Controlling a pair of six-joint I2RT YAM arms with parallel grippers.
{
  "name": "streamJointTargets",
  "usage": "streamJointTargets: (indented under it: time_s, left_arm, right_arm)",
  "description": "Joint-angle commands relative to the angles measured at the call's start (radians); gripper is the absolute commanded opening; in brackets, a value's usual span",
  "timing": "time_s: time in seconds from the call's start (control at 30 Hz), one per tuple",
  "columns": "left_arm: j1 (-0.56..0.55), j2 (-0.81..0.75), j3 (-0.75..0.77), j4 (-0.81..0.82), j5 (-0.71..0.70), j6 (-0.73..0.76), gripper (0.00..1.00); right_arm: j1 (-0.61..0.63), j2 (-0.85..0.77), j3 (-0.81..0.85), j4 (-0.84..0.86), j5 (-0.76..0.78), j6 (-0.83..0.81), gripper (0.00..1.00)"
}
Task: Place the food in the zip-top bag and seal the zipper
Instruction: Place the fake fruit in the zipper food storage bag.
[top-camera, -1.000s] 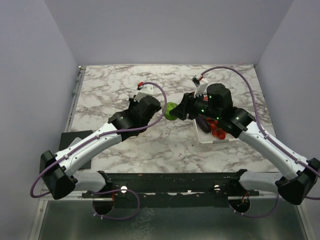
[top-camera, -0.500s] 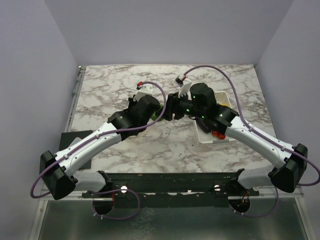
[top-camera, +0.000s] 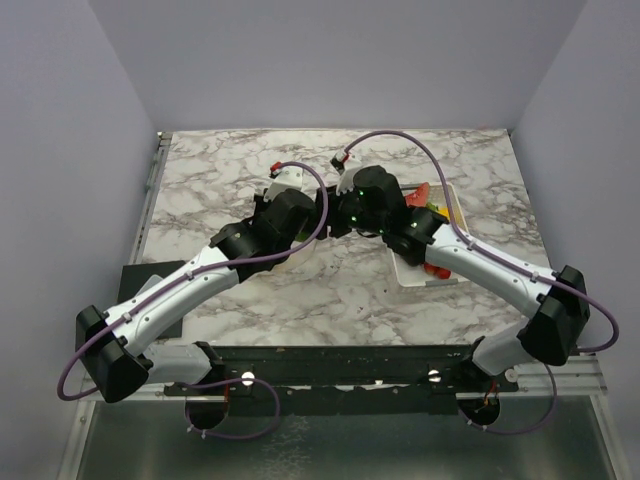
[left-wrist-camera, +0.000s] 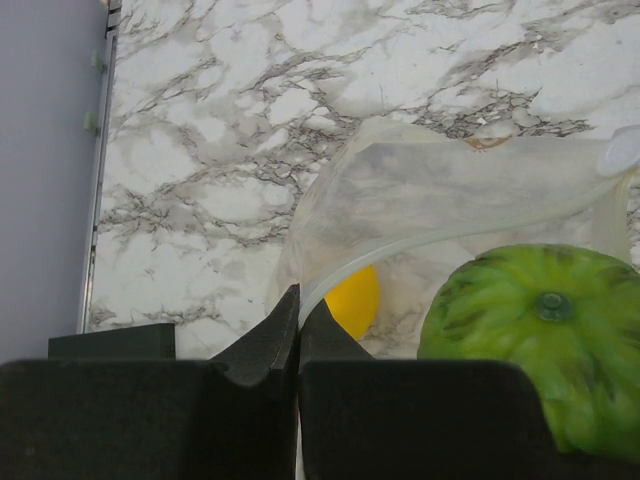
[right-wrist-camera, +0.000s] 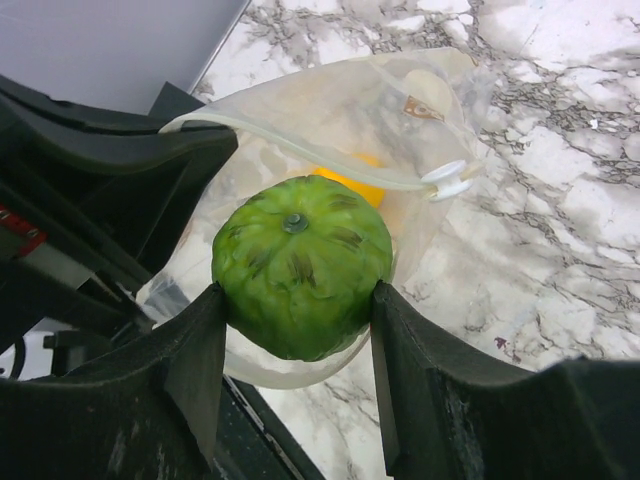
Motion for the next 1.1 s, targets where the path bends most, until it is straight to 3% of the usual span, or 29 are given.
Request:
streamJointTargets:
  time_s: [0.0, 0.27, 0.77, 1.07]
  left_arm:
    - [0.010, -0.022, -0.002, 0.015, 0.023, 0.000, 0.00]
    - [0.011, -0.022, -0.005, 0.017, 0.026, -0.002, 0.00]
    - [0.016, -0.012, -0.007, 0.018, 0.022, -0.002, 0.00]
    - [0.017, -0.005, -0.005, 0.018, 0.023, -0.003, 0.00]
  right_arm:
    - [0.020, 0.053, 0.050, 0.016, 0.094, 0.000, 0.47]
    - [0.031, 0.100, 0.076, 0.013, 0.131, 0.019, 0.79]
    - [0.031, -0.012, 0.014, -0.034, 0.174, 0.001, 0.79]
    - [0.031, -0.189, -0.077, -0.175, 0.349, -0.039, 0.78]
